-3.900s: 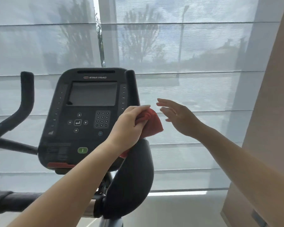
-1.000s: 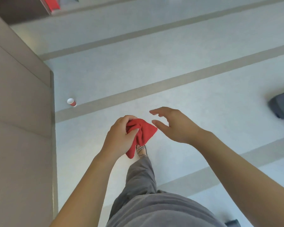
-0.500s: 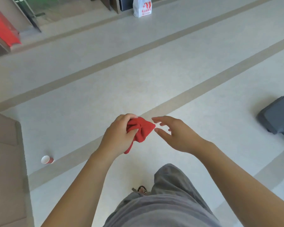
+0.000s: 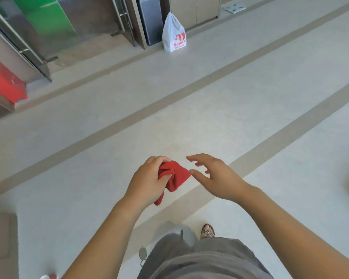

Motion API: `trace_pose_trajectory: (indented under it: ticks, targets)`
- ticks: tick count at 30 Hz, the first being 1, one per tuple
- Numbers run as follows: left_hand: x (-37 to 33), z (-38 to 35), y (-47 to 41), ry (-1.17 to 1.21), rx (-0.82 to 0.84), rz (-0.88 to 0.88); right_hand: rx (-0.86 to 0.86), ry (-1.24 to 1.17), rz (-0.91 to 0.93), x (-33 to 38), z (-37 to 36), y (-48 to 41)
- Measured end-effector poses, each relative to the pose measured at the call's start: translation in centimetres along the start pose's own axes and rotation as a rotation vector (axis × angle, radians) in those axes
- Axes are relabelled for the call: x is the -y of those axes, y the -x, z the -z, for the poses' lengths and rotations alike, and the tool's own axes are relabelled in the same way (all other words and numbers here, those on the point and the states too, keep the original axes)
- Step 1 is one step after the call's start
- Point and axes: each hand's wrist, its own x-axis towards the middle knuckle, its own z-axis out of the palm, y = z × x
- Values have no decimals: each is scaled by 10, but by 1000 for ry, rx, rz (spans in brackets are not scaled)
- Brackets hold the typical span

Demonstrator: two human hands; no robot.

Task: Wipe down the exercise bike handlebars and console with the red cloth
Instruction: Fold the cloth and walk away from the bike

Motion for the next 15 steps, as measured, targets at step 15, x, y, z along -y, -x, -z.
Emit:
trace_pose_trajectory:
  ticks: [15]
  targets:
    - [27,117,-384,166,-73,6,-18,-9,-53,-34,117,-389]
